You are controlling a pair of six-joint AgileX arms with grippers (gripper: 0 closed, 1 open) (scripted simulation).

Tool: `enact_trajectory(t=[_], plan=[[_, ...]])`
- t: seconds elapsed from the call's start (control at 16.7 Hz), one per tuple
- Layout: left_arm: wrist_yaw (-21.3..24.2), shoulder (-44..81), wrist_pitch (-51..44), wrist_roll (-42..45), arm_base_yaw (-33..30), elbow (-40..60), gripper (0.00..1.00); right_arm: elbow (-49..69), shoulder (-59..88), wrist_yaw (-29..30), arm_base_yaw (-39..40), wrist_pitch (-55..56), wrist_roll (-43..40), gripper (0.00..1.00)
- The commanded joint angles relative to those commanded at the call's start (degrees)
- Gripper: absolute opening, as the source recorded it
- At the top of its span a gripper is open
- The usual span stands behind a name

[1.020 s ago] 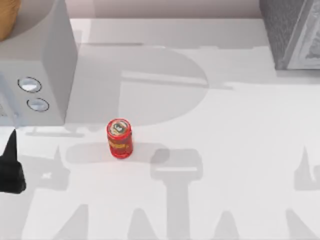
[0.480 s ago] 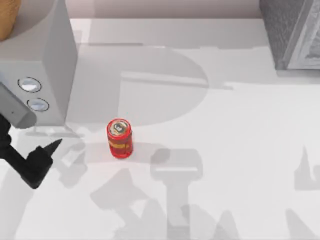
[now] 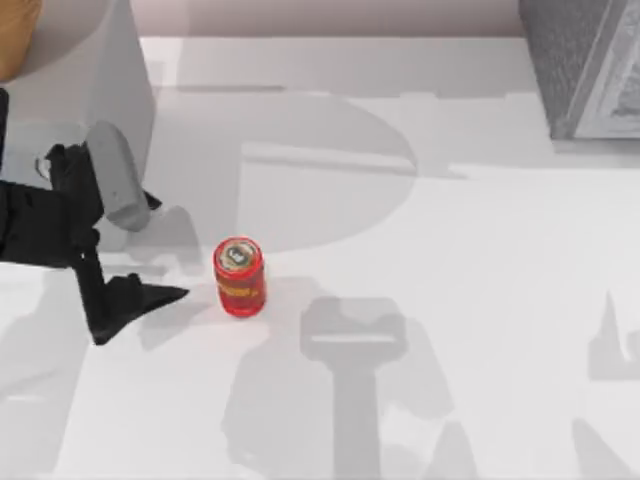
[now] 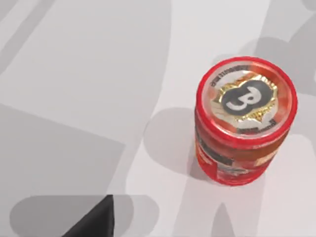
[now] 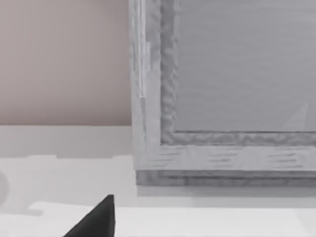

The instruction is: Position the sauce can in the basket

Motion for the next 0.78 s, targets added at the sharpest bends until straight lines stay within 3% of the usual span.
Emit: enact_trajectory(t=[0.36,0.78], plan=[[7.4,16.4,-4.4,11.1,-0.7,8.9,1.00,0.0,0.0,0.0,0.0,0.0,0.0,1.00],[8.6,19.1,-5.1,12.9,-0.4,10.3,1.00,0.0,0.0,0.0,0.0,0.0,0.0,1.00]])
